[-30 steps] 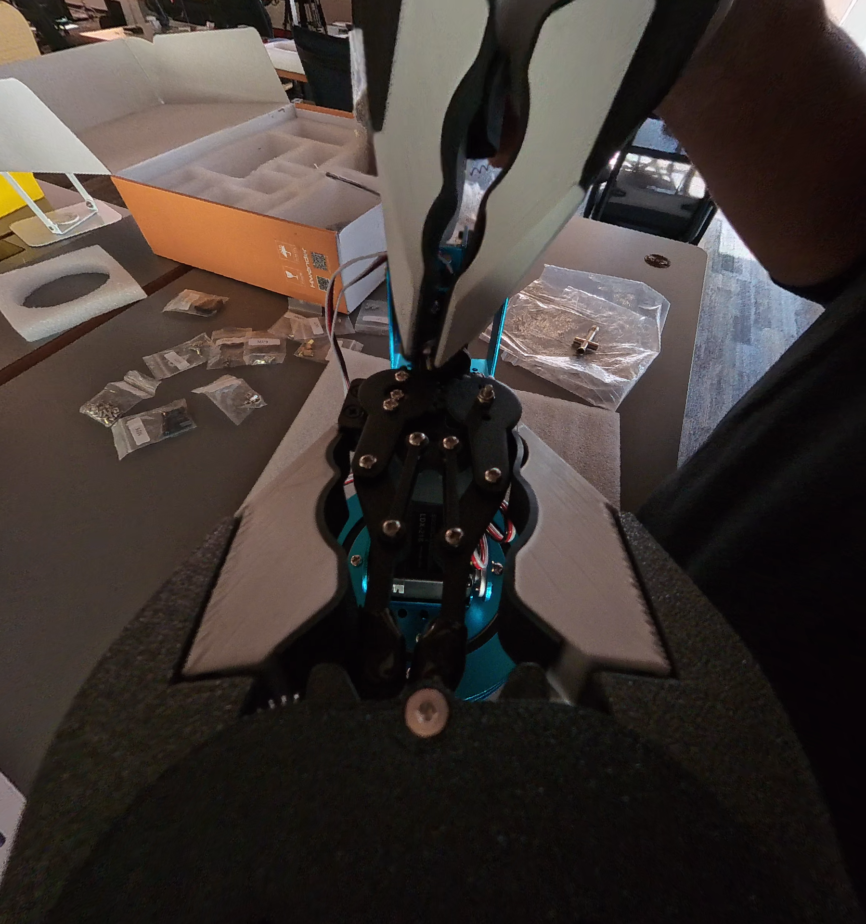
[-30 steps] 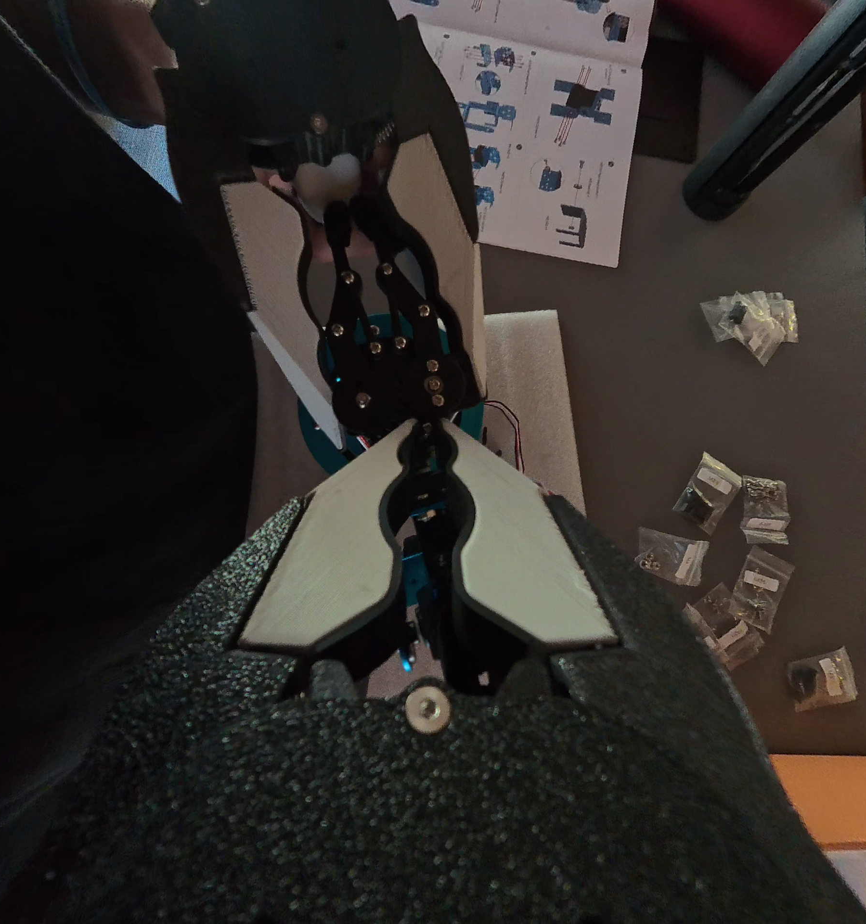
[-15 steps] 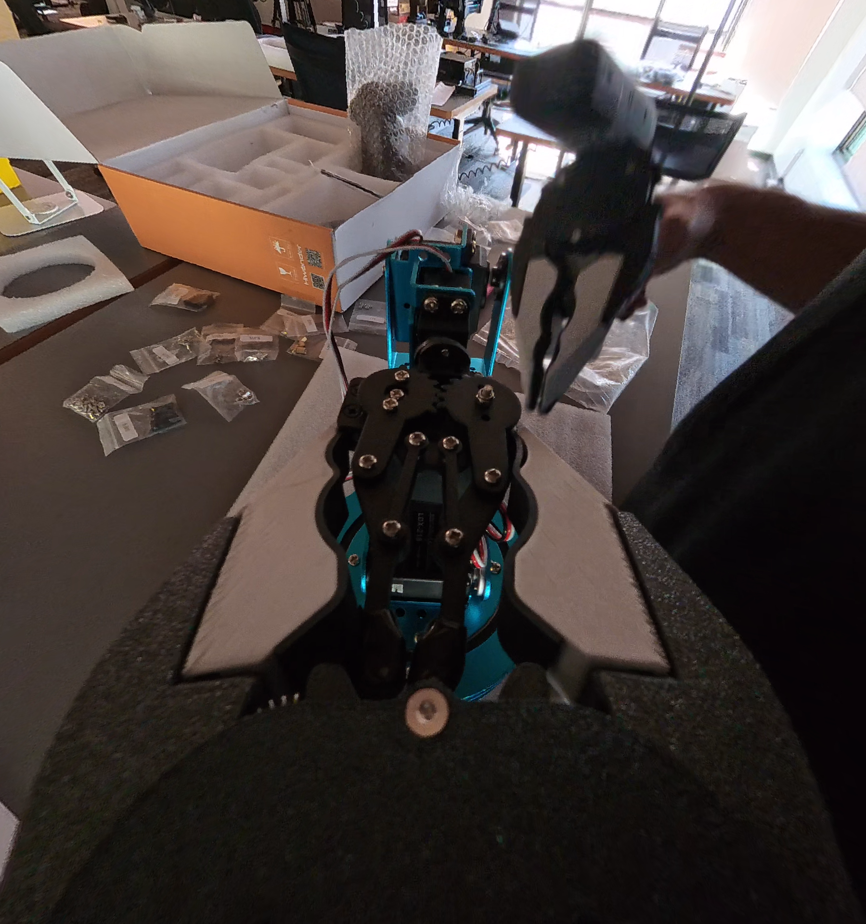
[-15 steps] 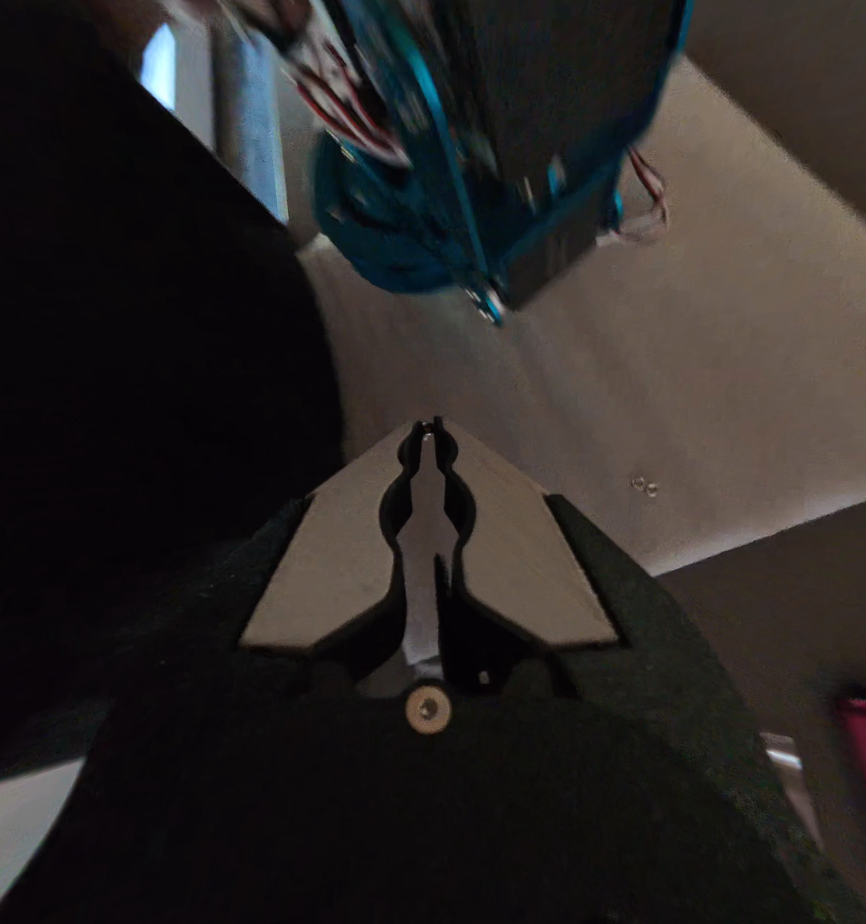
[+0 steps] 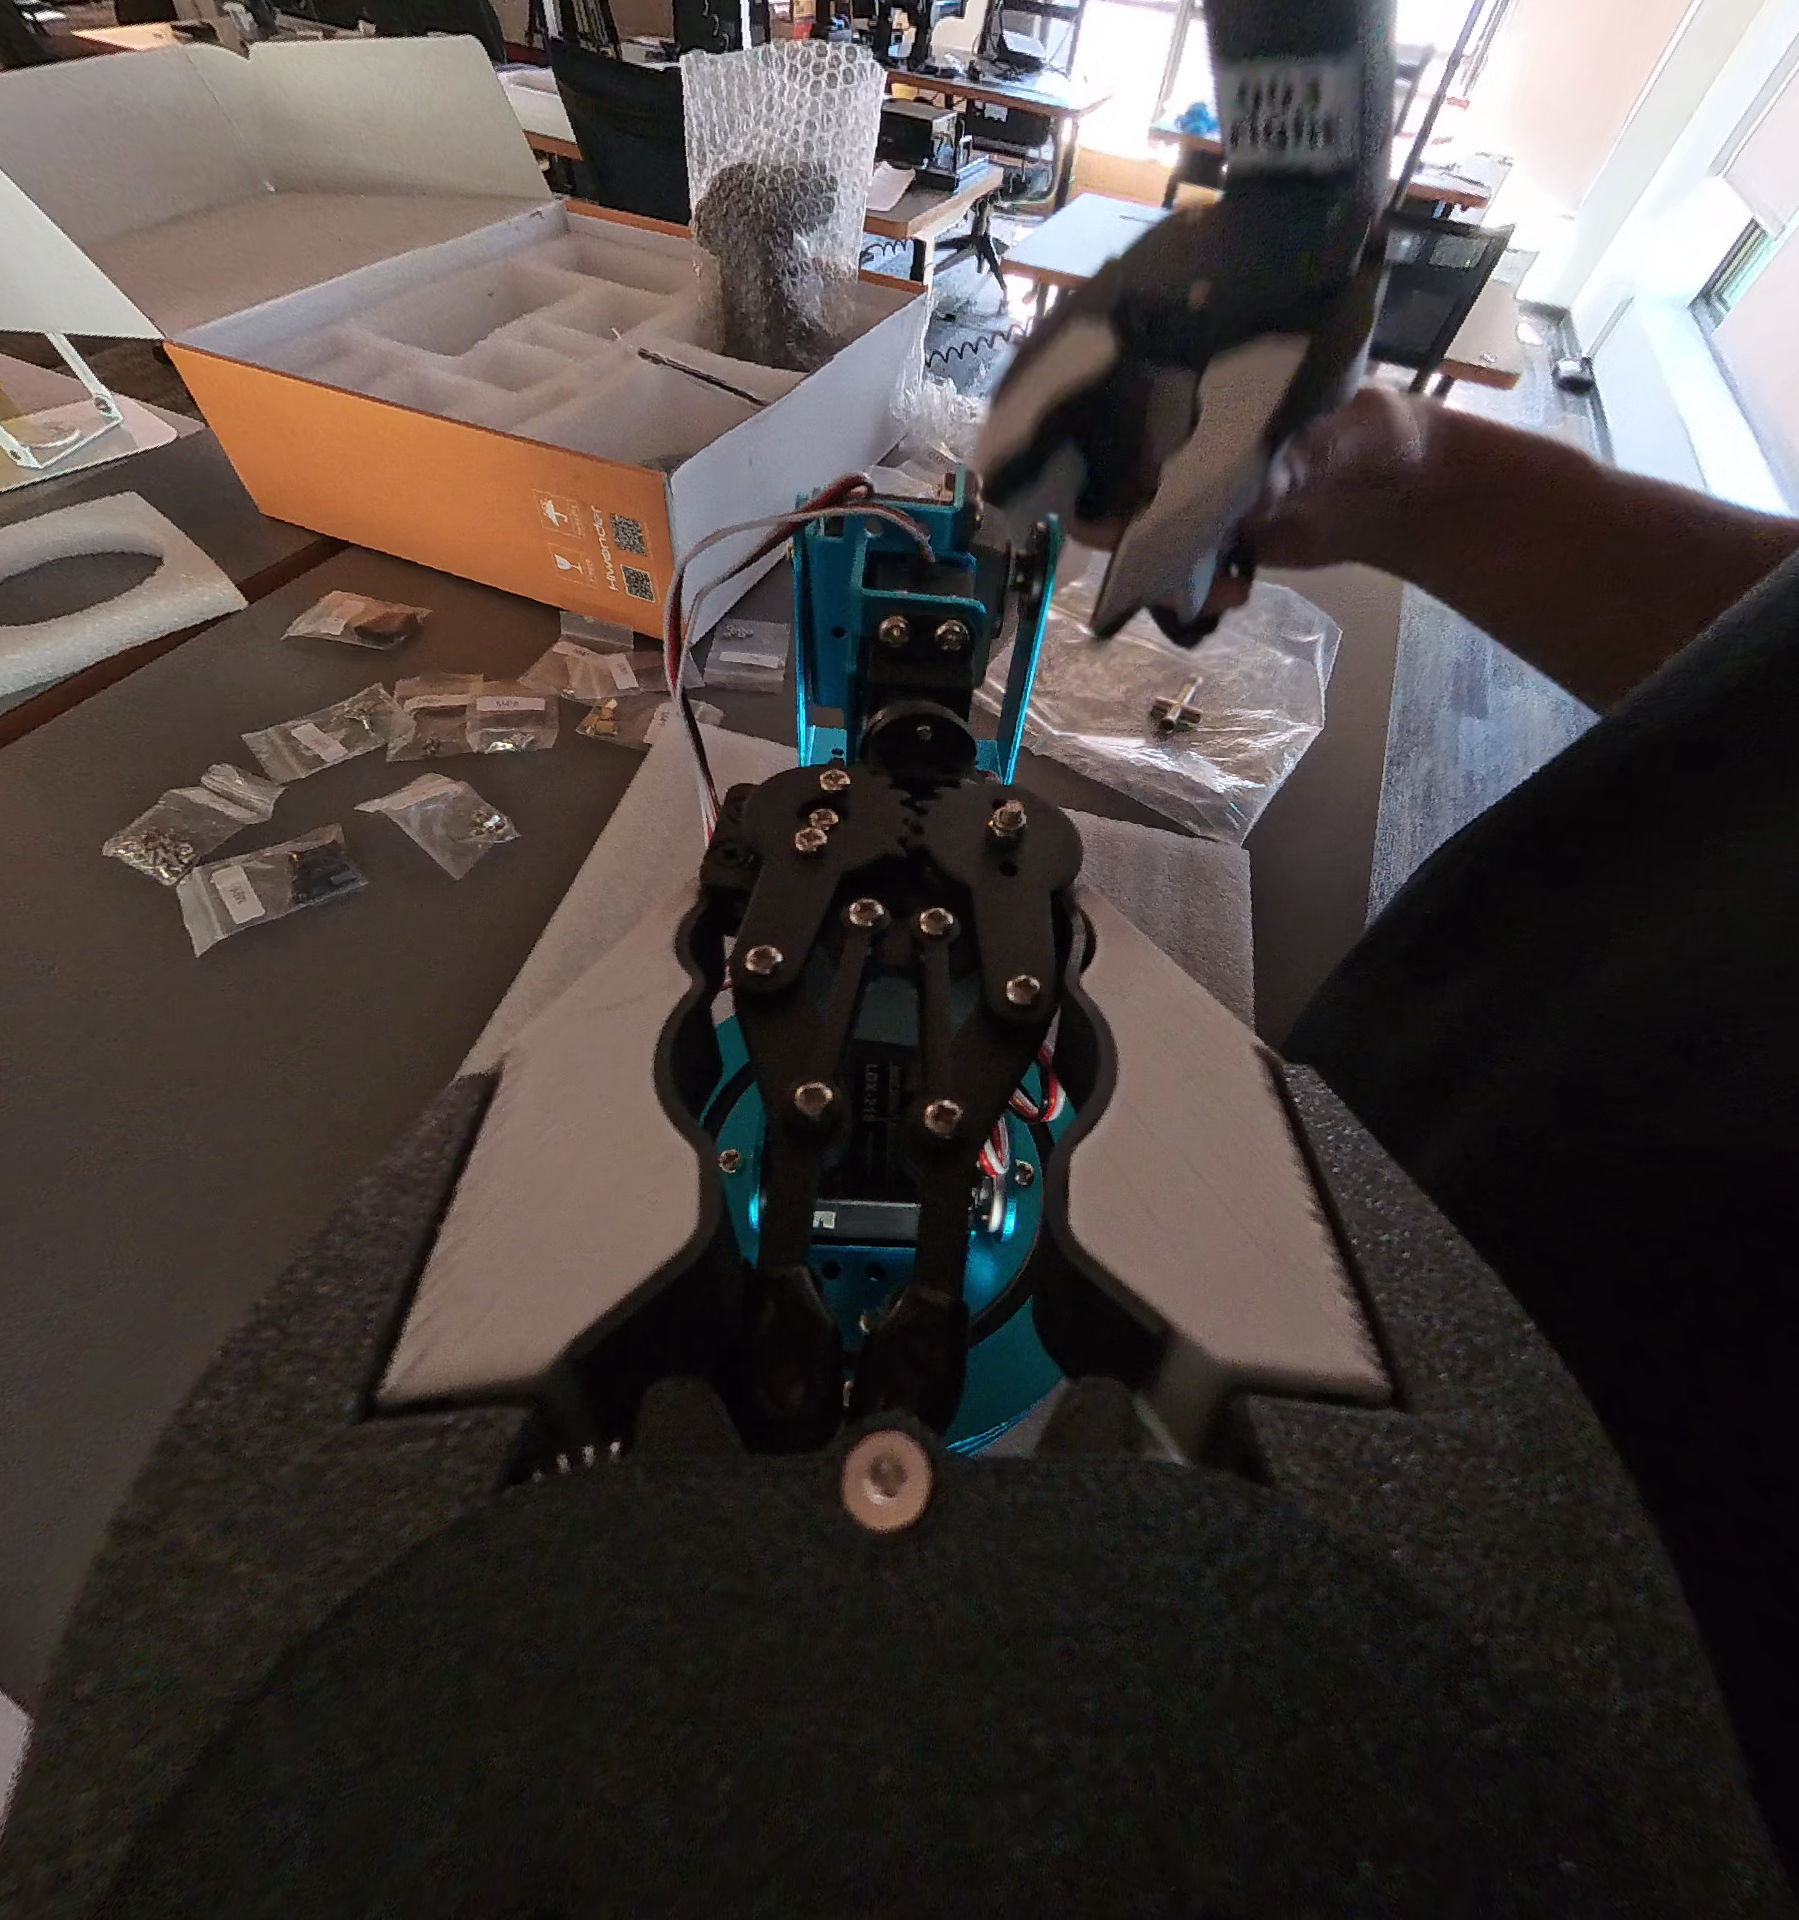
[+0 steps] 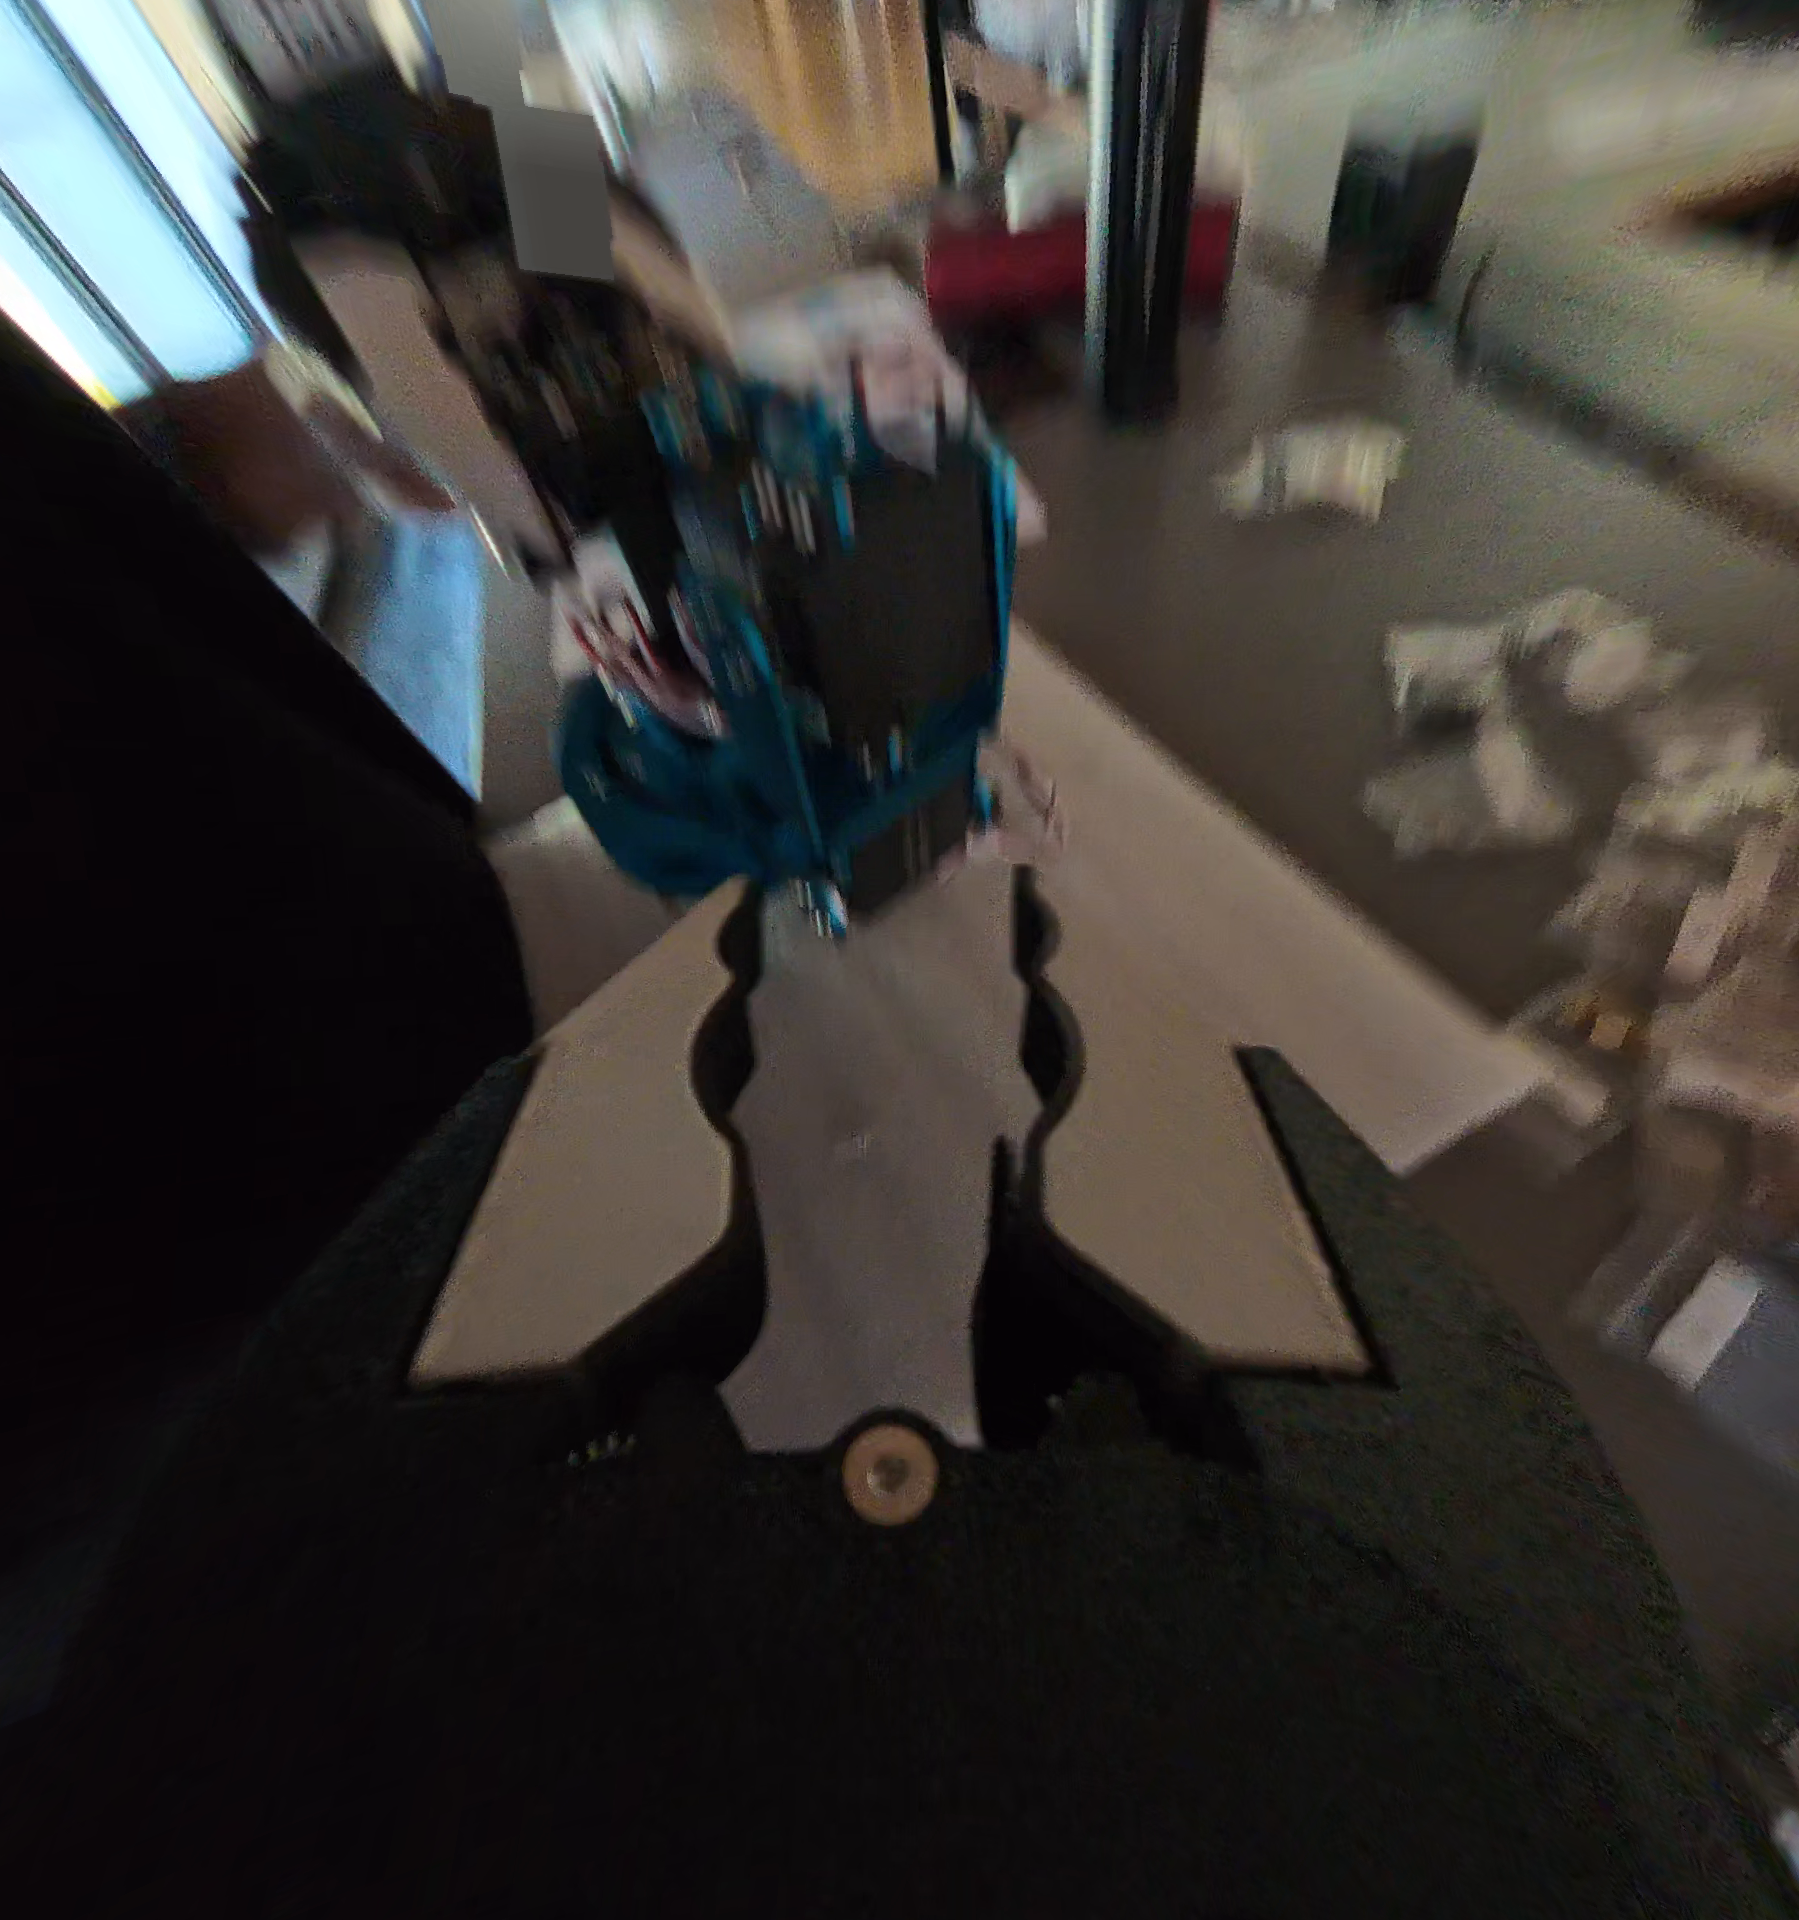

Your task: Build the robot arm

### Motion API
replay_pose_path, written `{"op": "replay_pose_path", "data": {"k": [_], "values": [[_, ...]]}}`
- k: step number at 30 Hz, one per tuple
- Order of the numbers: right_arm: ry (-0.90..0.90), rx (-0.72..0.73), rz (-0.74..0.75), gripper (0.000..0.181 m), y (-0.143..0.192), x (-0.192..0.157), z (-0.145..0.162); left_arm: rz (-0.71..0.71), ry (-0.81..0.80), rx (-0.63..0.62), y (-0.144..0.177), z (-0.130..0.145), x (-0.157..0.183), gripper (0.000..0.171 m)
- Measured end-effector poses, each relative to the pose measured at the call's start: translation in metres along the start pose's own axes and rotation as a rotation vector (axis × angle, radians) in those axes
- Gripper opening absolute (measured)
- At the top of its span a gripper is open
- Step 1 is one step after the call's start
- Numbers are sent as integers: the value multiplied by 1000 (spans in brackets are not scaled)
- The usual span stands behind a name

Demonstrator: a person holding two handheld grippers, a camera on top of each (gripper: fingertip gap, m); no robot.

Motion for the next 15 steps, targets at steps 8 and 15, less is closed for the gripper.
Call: {"op": "replay_pose_path", "data": {"k": [8, 15], "values": [[114, -32, -339, 82, -63, 4, -51, -23, -8, 6, 0, -1, 0, 62], [131, -92, -366, 74, -67, 9, -50, -43, -9, 5, 0, -2, 0, 61]]}}
Point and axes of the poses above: each gripper's, where its closed fingertips meet, y back along the fingers, z out of its underside, x = y × z across the jaws, the point moved 7 cm from there along y, back along the fingers, and after that the axes turned 2 degrees about -z, right-handed, at the moved point
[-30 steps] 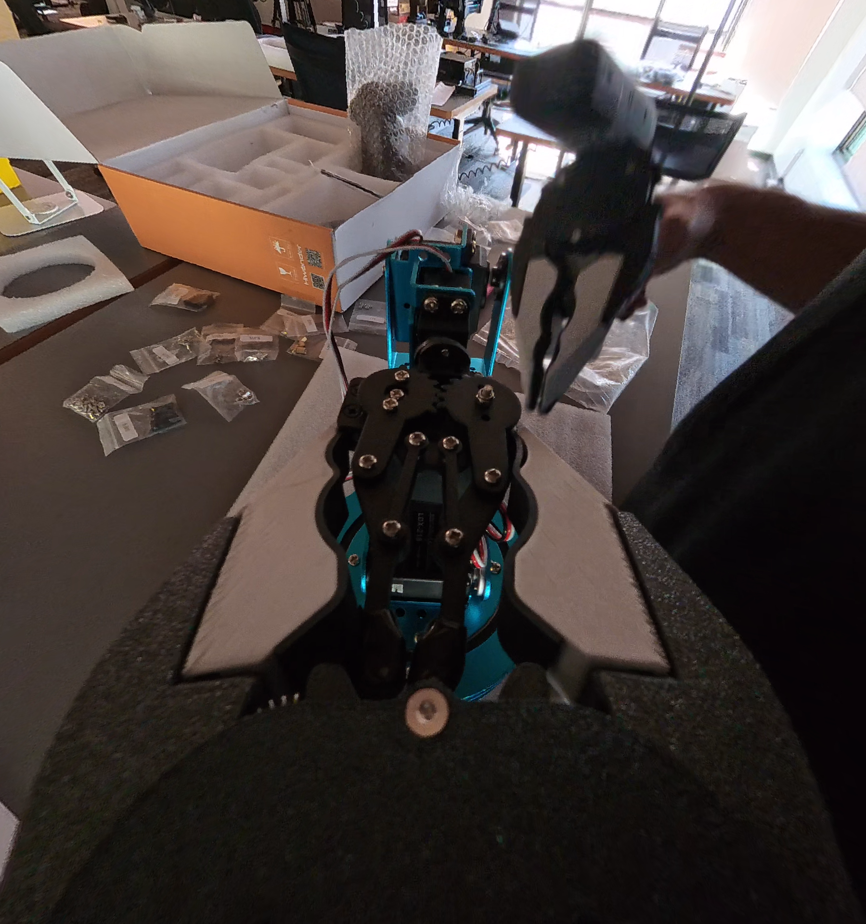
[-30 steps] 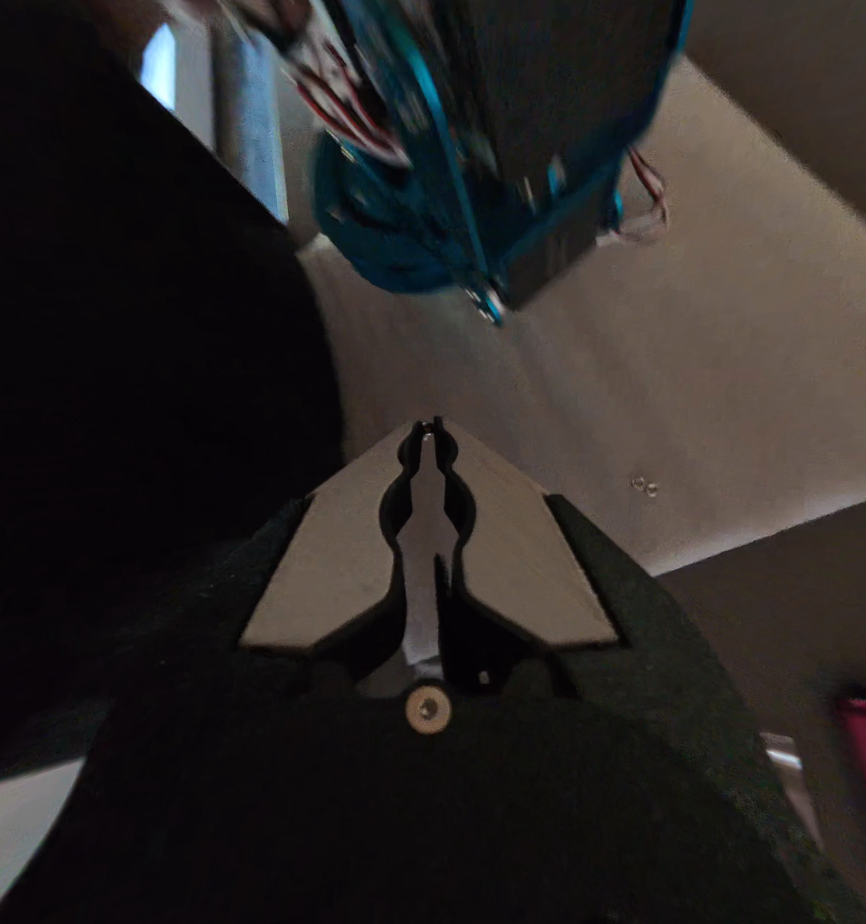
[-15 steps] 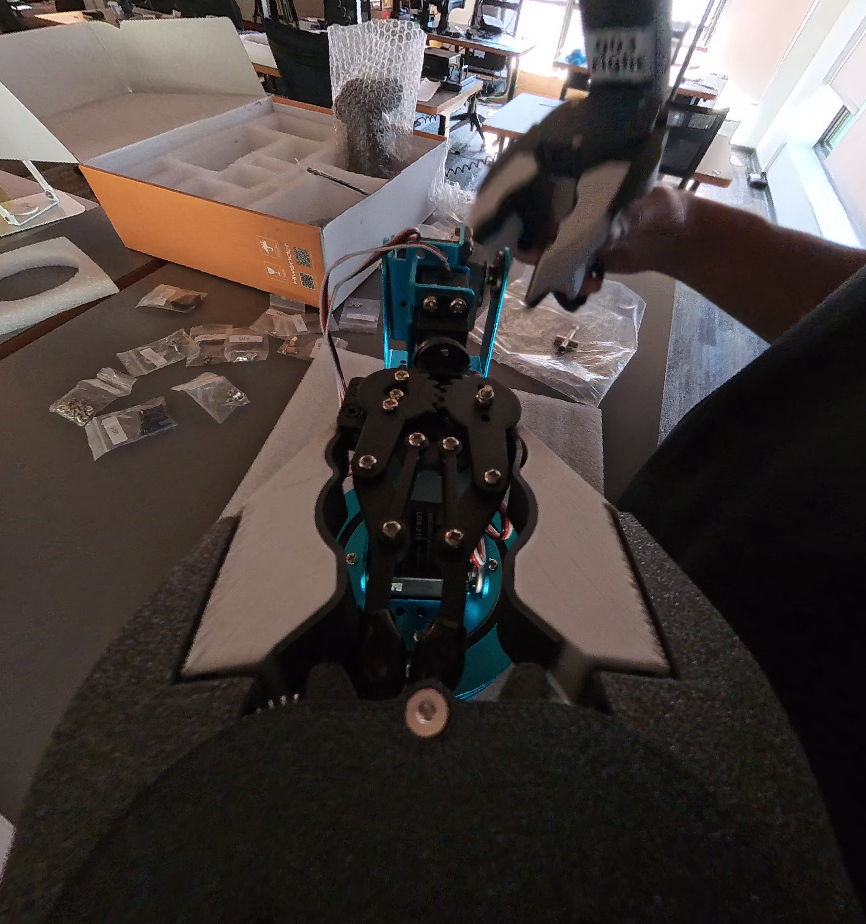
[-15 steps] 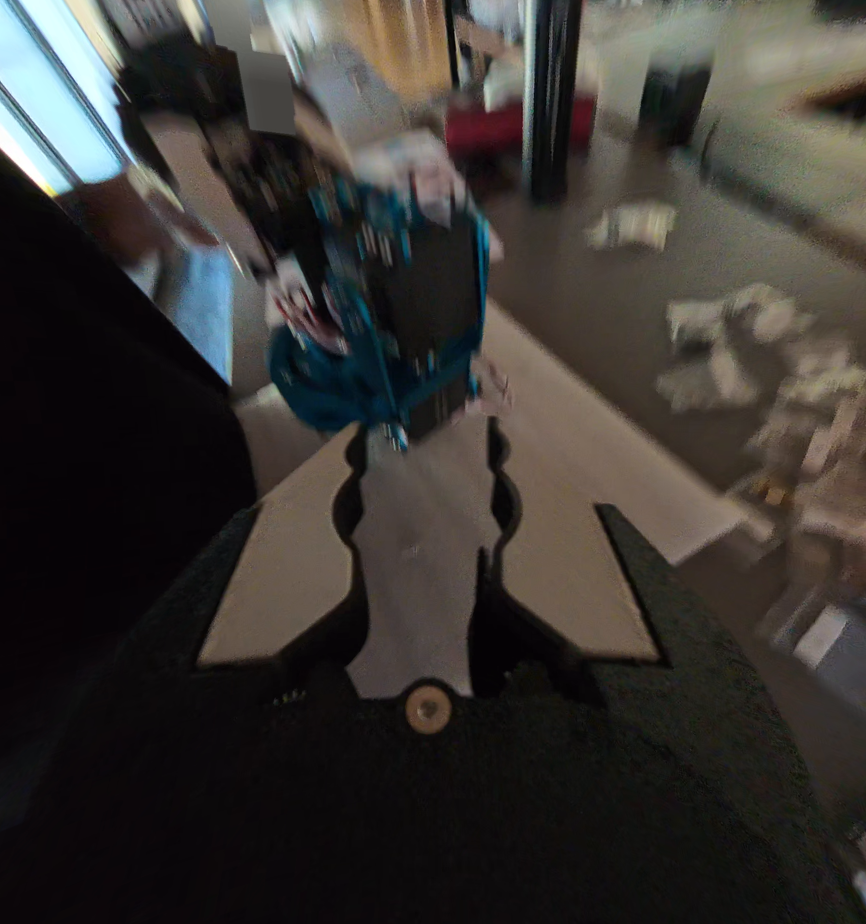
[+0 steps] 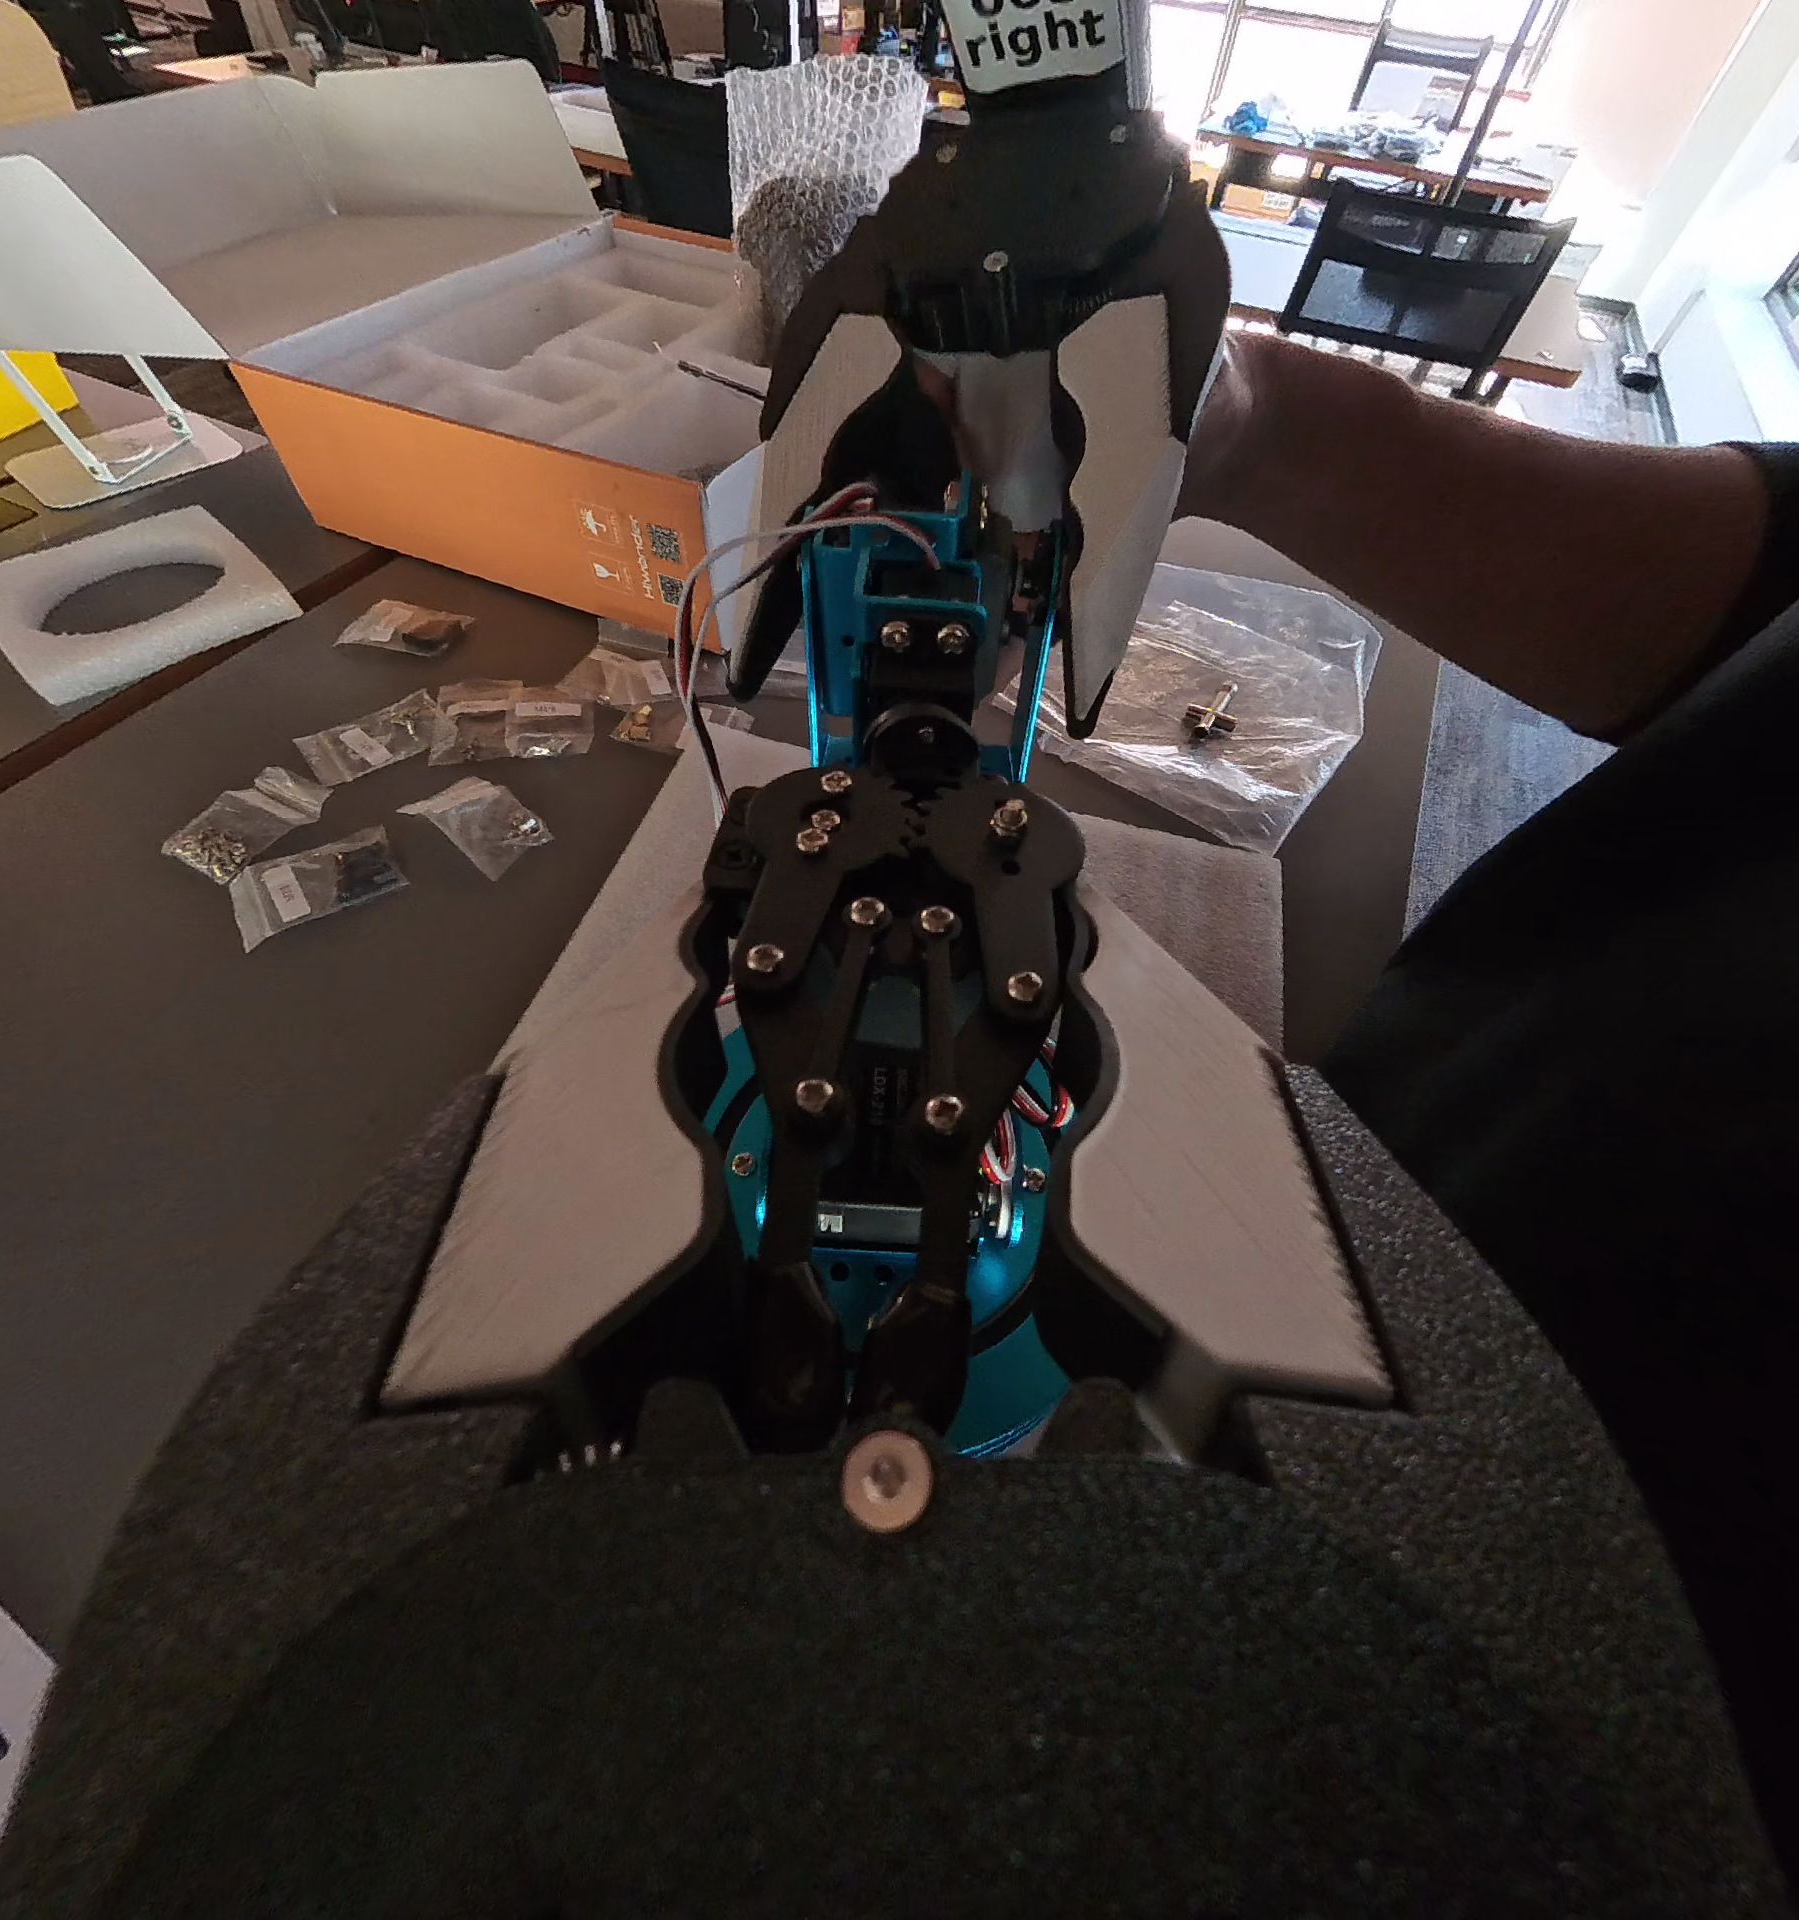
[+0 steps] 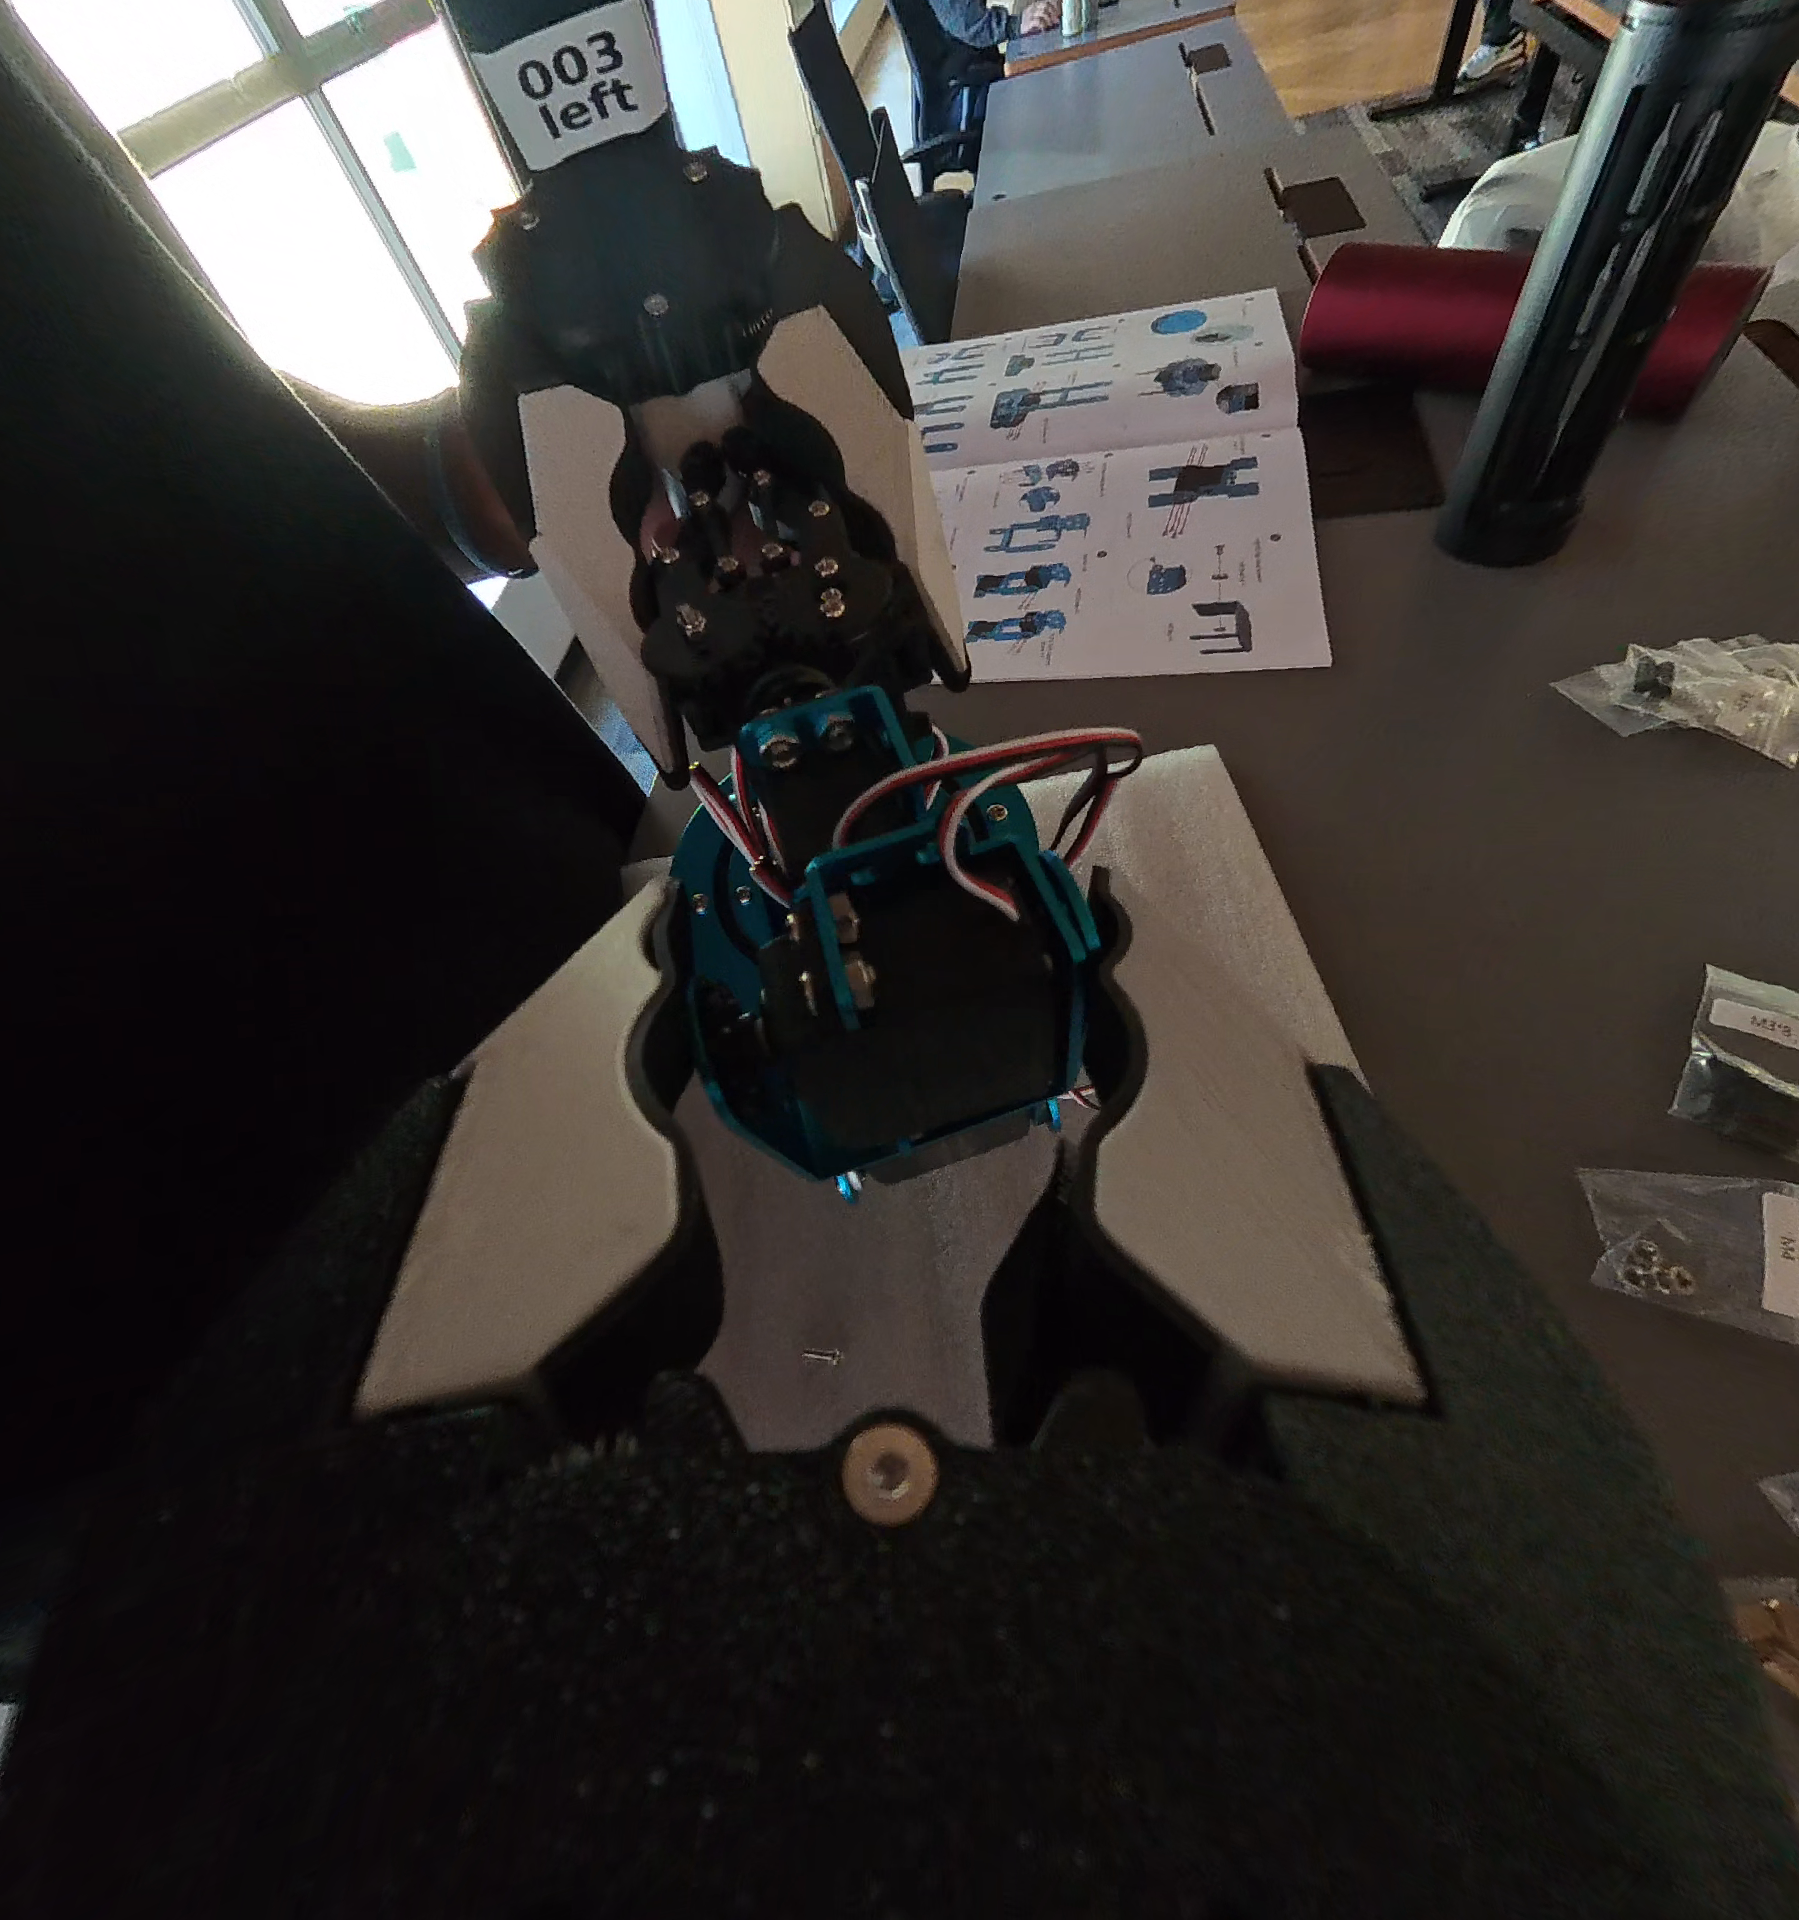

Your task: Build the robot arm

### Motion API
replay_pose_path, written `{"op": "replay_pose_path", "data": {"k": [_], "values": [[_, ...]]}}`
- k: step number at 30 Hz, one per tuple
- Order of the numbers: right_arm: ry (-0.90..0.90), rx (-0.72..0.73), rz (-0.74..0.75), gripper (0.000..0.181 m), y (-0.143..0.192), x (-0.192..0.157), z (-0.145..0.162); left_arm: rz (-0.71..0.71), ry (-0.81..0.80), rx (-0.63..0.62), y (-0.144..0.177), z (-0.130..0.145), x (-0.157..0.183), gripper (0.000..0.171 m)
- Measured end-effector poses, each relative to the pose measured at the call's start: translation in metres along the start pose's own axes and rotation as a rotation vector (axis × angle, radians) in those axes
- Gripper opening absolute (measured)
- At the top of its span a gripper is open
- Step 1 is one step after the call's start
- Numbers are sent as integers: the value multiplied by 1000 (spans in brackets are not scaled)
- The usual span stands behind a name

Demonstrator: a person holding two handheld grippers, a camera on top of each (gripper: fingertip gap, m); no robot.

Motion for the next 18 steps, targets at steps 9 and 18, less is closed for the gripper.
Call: {"op": "replay_pose_path", "data": {"k": [9, 18], "values": [[-12, 1, 14, 74, 1, 0, 1, -4, 8, 0, -1, 0, -1, 61], [-13, 38, -1, 74, 1, 1, 2, 33, 46, 7, -1, 2, -2, 61]]}}
Point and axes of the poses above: each gripper's, where its closed fingertips meet, y back along the fingers, z out of its underside, x = y × z across the jaws, the point moved 7 cm from there along y, back along the fingers, and after that the axes turned 2 degrees about -z, right-handed, at the moved point
